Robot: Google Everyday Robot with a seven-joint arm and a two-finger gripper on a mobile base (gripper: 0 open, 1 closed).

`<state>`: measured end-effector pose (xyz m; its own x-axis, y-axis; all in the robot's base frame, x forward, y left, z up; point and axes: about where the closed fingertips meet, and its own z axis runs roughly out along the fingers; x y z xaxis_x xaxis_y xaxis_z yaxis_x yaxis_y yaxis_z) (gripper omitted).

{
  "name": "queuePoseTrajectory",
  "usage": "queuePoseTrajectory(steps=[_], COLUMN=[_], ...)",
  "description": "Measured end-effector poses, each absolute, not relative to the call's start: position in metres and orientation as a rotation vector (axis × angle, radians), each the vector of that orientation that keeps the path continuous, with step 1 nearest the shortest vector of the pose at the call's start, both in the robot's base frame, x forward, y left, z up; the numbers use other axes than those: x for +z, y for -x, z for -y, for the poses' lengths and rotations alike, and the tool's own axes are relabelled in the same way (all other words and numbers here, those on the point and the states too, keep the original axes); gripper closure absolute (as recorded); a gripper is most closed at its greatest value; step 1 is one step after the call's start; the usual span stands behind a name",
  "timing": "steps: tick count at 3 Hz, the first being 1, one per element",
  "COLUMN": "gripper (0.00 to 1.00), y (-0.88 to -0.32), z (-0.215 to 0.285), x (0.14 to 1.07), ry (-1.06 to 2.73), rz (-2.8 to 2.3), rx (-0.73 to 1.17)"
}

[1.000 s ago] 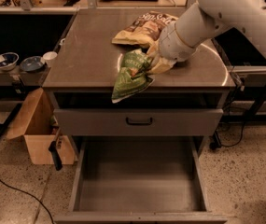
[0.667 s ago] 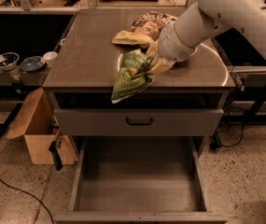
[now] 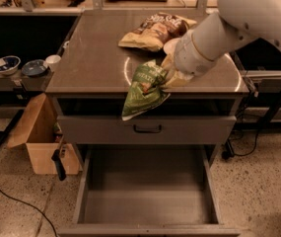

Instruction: Place green jalapeno chip bag into middle drawer

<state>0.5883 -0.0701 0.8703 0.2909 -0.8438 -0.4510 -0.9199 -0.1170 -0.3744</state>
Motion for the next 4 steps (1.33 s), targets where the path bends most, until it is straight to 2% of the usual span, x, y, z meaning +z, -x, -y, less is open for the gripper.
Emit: queuePoseTrajectory(steps=[2,4], gripper=[1.0,1.0], y=[-0.54,-0.524], z=[0.082,0.098], x=[0.864,0.808], ry=[1.899,1.816], rz=[-1.711,-1.871], rx=[0.078,-0.081])
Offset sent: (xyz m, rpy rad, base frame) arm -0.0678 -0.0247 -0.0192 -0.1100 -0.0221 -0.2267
